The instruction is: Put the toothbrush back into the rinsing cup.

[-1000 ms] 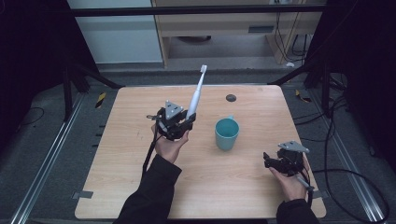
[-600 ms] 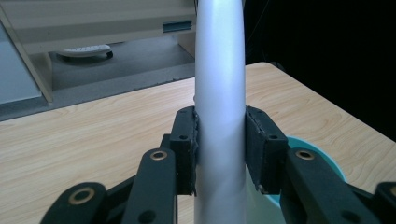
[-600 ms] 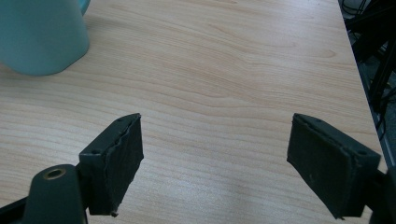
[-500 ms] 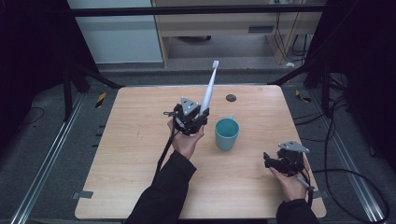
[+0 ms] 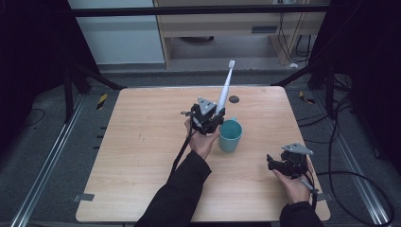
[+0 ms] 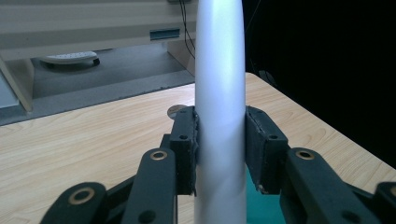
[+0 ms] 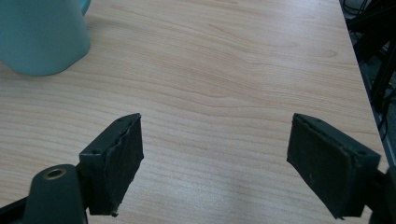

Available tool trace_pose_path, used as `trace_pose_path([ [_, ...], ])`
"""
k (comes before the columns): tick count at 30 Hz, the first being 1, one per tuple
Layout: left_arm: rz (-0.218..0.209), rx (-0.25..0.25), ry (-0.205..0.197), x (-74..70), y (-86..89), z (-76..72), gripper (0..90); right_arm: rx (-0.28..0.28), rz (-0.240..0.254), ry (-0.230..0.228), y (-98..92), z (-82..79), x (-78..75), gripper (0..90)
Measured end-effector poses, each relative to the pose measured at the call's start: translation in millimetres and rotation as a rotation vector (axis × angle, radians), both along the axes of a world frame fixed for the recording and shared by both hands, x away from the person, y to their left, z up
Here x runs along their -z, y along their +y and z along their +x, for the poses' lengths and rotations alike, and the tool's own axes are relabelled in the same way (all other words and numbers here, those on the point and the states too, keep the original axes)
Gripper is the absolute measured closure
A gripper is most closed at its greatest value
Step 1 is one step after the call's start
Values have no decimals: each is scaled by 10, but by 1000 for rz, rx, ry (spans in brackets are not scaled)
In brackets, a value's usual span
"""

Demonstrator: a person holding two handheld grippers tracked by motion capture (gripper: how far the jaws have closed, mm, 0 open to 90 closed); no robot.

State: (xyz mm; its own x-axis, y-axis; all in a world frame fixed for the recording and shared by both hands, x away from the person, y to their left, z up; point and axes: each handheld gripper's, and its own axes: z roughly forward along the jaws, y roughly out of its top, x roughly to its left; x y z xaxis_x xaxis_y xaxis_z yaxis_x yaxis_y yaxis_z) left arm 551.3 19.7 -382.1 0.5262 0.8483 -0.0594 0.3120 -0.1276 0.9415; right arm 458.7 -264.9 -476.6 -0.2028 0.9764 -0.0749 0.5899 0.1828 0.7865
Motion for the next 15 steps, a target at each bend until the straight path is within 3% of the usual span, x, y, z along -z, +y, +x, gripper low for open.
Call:
trace_pose_path([
  [15, -7, -6, -17, 97, -239, 36, 662, -1, 6, -1, 10, -2, -2, 186],
])
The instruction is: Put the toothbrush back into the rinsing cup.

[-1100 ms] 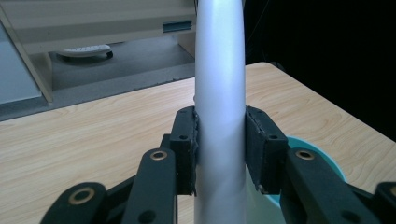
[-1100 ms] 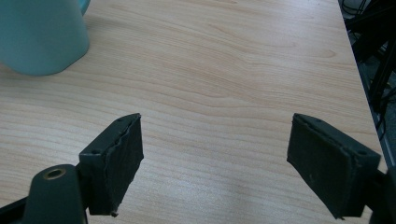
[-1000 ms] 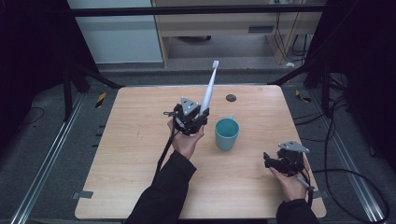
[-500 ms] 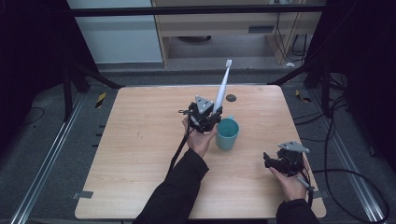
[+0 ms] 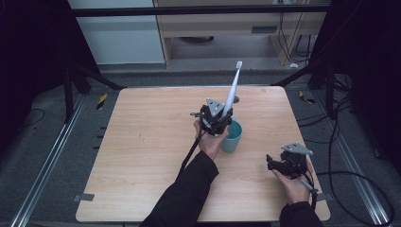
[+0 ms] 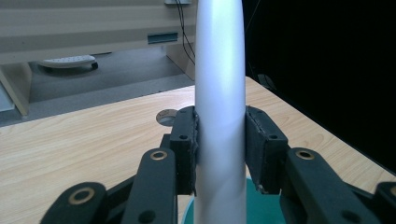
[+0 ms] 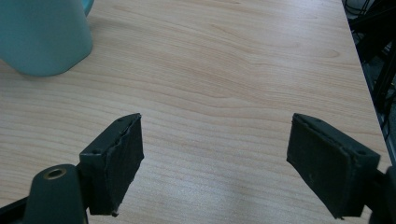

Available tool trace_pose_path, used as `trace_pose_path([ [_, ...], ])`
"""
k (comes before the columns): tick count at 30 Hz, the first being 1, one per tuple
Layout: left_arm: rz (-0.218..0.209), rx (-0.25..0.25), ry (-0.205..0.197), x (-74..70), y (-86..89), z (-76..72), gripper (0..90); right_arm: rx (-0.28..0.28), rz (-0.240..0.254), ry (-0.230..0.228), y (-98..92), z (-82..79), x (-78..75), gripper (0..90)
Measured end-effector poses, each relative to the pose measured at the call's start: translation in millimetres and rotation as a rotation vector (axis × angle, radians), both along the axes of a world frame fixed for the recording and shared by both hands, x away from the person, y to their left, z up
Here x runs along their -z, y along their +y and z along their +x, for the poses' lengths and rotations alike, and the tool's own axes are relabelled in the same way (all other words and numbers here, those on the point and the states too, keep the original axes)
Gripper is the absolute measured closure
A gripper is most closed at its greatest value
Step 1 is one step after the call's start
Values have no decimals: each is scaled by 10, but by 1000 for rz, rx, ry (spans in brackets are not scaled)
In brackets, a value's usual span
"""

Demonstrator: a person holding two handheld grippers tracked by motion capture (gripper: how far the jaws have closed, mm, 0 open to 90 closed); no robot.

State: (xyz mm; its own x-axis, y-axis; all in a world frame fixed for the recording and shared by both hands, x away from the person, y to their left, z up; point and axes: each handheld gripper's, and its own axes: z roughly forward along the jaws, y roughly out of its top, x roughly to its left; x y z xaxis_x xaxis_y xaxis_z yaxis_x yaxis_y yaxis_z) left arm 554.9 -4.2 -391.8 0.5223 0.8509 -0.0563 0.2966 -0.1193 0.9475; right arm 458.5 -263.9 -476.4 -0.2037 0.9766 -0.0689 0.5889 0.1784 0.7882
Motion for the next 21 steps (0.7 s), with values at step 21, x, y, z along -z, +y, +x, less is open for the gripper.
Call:
trace_pose_path([
  [21, 21, 0, 50, 368, -218, -28, 661, -3, -3, 6, 7, 4, 8, 191],
])
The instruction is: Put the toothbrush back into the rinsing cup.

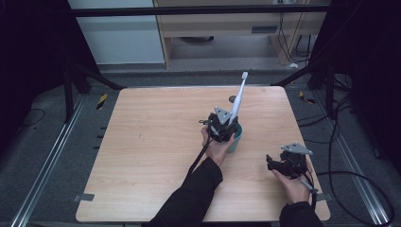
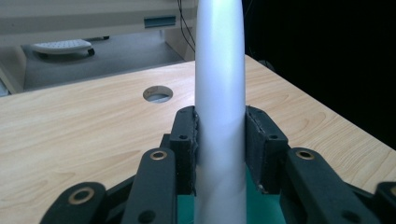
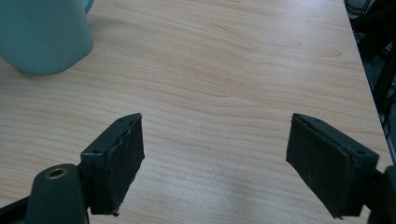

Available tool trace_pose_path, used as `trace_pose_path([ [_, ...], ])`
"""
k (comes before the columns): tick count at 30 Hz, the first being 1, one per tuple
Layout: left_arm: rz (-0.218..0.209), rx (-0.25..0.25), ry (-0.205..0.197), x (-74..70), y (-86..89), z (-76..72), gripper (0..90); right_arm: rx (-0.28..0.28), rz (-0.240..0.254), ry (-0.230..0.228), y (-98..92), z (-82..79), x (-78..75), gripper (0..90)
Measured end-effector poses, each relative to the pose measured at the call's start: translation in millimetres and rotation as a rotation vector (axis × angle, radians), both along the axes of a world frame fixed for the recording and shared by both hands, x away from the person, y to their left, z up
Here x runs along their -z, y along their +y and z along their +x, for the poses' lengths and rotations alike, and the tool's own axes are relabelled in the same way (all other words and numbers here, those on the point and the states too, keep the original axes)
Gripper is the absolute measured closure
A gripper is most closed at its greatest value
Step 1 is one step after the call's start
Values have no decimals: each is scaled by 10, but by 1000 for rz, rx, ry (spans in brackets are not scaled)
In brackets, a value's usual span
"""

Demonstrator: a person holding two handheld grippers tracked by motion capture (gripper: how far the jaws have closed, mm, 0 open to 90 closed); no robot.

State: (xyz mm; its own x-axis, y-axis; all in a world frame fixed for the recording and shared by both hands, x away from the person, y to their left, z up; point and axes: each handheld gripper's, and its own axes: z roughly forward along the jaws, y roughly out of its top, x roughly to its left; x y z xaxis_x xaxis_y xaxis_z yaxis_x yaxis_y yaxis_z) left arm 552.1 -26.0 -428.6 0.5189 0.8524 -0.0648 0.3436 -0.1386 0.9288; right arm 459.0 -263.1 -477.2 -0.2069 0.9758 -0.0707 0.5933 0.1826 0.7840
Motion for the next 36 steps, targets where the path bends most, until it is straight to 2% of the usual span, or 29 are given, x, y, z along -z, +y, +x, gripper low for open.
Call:
trace_pose_path([
  [3, 4, -1, 10, 64, -14, -4, 661, -3, -8, -1, -7, 5, 6, 191],
  [4, 20, -6, 3, 100, -23, -18, 661, 0, -3, 3, -6, 4, 5, 192],
  [10, 14, -4, -5, 96, -22, -42, 660, 0, -6, 2, -5, 5, 7, 192],
  [19, 24, -29, -19, 72, 39, -64, 659, 1, -4, 2, -12, 2, 2, 192],
  [28, 43, -25, 14, 201, 30, -57, 659, 4, -4, 3, -14, 2, 0, 194],
  [36, 39, -15, 34, 261, 16, -70, 657, 3, -2, 5, -14, 2, -1, 194],
])
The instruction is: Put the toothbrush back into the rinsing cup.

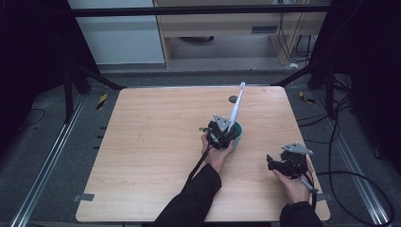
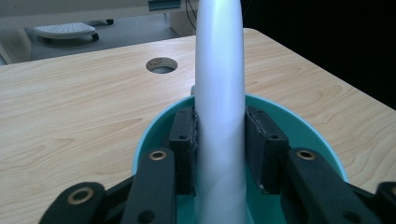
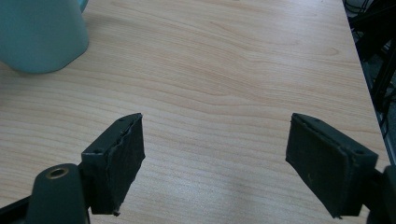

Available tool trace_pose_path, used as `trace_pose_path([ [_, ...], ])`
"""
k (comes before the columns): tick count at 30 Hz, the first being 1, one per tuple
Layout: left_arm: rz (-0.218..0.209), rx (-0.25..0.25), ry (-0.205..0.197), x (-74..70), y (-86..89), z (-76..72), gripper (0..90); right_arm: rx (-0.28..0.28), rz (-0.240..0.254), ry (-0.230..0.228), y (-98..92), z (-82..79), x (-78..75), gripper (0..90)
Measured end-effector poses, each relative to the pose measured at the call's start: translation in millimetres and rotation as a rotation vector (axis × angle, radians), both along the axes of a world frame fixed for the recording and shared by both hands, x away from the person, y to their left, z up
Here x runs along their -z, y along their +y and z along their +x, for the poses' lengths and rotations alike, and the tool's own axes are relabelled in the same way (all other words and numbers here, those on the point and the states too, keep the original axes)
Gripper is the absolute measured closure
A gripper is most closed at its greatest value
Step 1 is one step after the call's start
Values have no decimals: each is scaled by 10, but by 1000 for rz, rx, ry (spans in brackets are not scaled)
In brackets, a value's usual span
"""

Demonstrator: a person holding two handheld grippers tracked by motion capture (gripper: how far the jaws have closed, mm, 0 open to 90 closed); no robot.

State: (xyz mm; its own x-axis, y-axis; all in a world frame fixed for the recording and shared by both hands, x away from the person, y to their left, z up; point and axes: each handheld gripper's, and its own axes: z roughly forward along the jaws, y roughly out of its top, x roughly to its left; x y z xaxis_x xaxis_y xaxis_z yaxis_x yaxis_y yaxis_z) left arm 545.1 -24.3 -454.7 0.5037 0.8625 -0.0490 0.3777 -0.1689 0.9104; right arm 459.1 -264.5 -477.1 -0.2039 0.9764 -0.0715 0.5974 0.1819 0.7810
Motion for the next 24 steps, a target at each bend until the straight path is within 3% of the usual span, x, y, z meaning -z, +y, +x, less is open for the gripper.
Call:
trace_pose_path([
  [7, 36, 22, -3, 10, -11, -33, 654, 4, 2, 1, -6, -1, -3, 194],
  [14, 39, 75, -5, -5, 9, -56, 555, 3, 2, 0, -1, -2, -5, 194],
  [19, 13, 132, -8, -105, 133, -127, 465, 7, 12, -4, -15, -7, -12, 193],
  [23, -7, 161, -10, -251, 320, -193, 424, 14, 13, -11, -18, -10, -15, 190],
  [24, -12, 173, -5, -326, 439, -217, 392, 16, 12, -11, -15, -13, -17, 188],
])
